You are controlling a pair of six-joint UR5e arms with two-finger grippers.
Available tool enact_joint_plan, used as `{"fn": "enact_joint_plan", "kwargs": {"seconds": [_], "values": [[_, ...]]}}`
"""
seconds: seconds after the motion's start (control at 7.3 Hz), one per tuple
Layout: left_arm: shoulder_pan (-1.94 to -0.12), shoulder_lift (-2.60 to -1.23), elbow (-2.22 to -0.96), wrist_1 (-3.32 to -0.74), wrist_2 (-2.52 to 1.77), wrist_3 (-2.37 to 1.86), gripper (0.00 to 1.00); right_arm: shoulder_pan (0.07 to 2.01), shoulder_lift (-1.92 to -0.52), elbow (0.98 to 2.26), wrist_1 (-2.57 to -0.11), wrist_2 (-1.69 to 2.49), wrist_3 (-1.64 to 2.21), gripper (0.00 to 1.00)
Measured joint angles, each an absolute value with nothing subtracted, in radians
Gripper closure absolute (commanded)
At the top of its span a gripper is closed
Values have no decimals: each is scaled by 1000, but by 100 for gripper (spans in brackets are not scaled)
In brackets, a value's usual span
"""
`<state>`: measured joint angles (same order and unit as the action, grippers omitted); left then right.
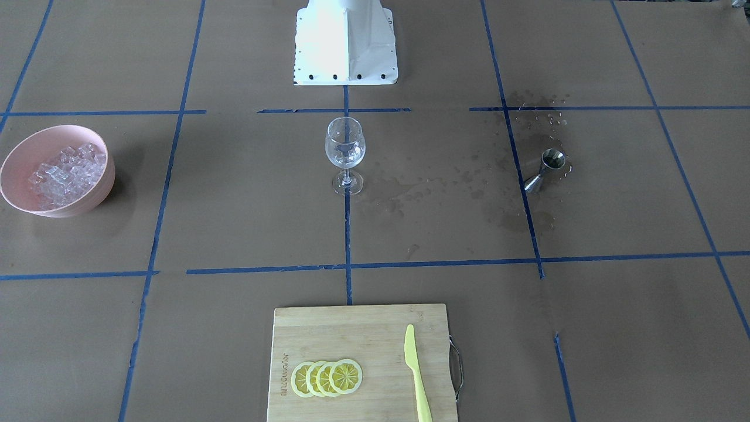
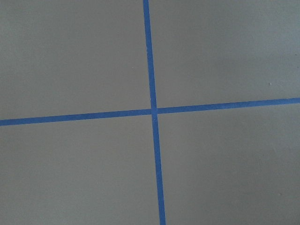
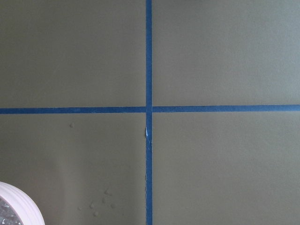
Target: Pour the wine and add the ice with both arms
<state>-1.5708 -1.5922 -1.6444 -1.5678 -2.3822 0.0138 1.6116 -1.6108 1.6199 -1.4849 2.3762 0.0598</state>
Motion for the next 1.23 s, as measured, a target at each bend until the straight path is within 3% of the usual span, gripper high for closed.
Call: {"fn": "enact_joint_plan", "kwargs": {"seconds": [0.55, 1.23], "values": [[-1571, -1633, -1699, -1564, -2383, -2, 0, 1609, -1604, 1624, -1485, 2376, 60, 0], [-1475, -1776, -2037, -1559, -2294, -312, 0, 1598, -1596, 1631, -1483, 2383, 63, 0]]}}
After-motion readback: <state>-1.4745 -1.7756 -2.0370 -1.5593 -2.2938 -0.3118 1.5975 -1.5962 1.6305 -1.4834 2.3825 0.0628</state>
